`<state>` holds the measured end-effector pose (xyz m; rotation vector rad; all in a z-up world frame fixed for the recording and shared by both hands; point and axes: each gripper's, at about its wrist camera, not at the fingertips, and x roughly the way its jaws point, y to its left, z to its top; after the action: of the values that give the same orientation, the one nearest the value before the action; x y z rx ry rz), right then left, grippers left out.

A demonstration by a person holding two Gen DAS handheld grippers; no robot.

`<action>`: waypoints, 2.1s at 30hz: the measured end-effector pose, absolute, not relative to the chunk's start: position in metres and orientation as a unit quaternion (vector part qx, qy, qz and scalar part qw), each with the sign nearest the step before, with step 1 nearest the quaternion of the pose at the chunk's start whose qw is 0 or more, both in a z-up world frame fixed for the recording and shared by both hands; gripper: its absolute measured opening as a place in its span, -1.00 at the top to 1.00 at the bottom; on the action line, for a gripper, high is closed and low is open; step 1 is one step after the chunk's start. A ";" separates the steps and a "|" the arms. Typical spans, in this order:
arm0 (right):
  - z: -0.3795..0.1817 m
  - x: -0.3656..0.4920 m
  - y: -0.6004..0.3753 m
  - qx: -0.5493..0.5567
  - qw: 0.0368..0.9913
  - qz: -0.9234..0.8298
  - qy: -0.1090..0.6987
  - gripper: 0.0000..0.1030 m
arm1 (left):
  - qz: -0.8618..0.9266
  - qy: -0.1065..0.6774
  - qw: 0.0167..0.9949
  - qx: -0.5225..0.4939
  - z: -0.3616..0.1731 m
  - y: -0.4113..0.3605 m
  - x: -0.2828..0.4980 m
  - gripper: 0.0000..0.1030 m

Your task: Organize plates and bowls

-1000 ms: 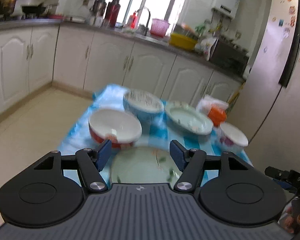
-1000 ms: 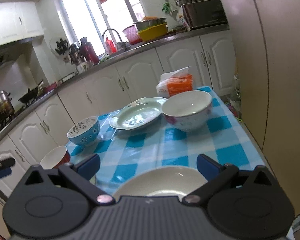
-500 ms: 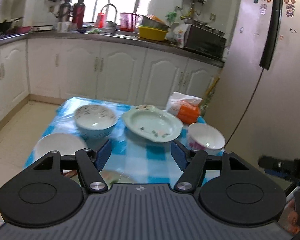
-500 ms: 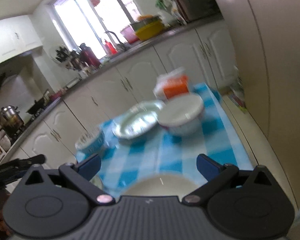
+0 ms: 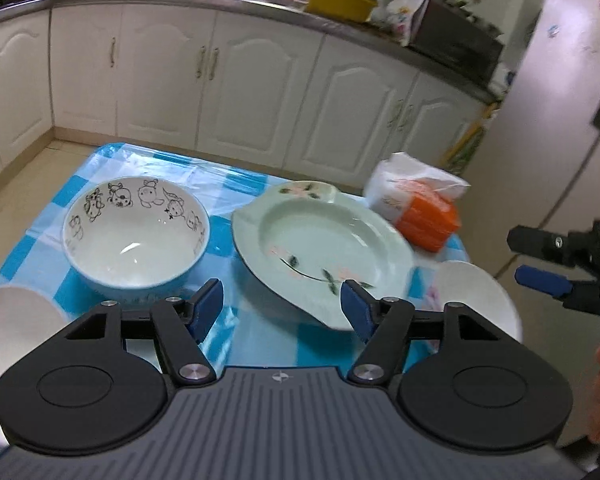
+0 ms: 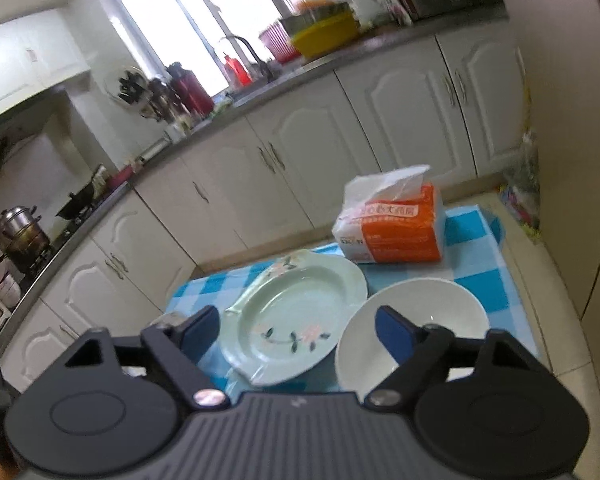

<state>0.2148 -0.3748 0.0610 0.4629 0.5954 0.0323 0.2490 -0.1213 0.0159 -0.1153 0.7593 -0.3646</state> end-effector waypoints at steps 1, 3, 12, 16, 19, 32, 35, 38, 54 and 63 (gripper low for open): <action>0.056 0.224 -0.380 0.234 0.925 0.019 0.299 -0.56 | -0.175 0.372 0.910 -0.057 0.011 -0.126 0.255 -0.53; 0.045 0.244 -0.390 0.248 0.915 0.023 0.316 -0.51 | -0.173 0.377 0.908 -0.062 0.007 -0.132 0.263 -0.51; 0.023 0.298 -0.413 0.287 0.882 0.037 0.372 -0.36 | -0.158 0.389 0.905 -0.070 -0.017 -0.151 0.292 -0.36; 0.018 0.312 -0.415 0.284 0.876 0.027 0.389 -0.35 | -0.157 0.390 0.905 -0.074 -0.025 -0.155 0.299 -0.20; 0.015 0.324 -0.415 0.283 0.872 0.024 0.399 -0.35 | -0.151 0.391 0.906 -0.067 -0.028 -0.161 0.304 -0.11; -0.004 0.358 -0.407 0.255 0.860 -0.006 0.442 -0.35 | -0.151 0.395 0.903 -0.071 -0.034 -0.159 0.304 -0.05; -0.009 0.362 -0.402 0.246 0.858 -0.006 0.452 -0.33 | -0.148 0.395 0.904 -0.072 -0.036 -0.160 0.307 -0.05; -0.011 0.366 -0.400 0.243 0.858 -0.008 0.453 -0.18 | -0.144 0.395 0.904 -0.070 -0.037 -0.161 0.311 -0.04; -0.019 0.366 -0.383 0.179 0.877 -0.041 0.444 0.40 | -0.131 0.390 0.908 -0.076 -0.044 -0.166 0.315 0.28; -0.008 0.350 -0.393 0.238 0.883 -0.007 0.405 0.50 | -0.131 0.391 0.905 -0.108 -0.041 -0.153 0.314 0.31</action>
<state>0.3502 -0.3931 -0.0082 0.4964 0.8423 -0.0136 0.3136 -0.1532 -0.0414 -0.2223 0.8077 -0.2697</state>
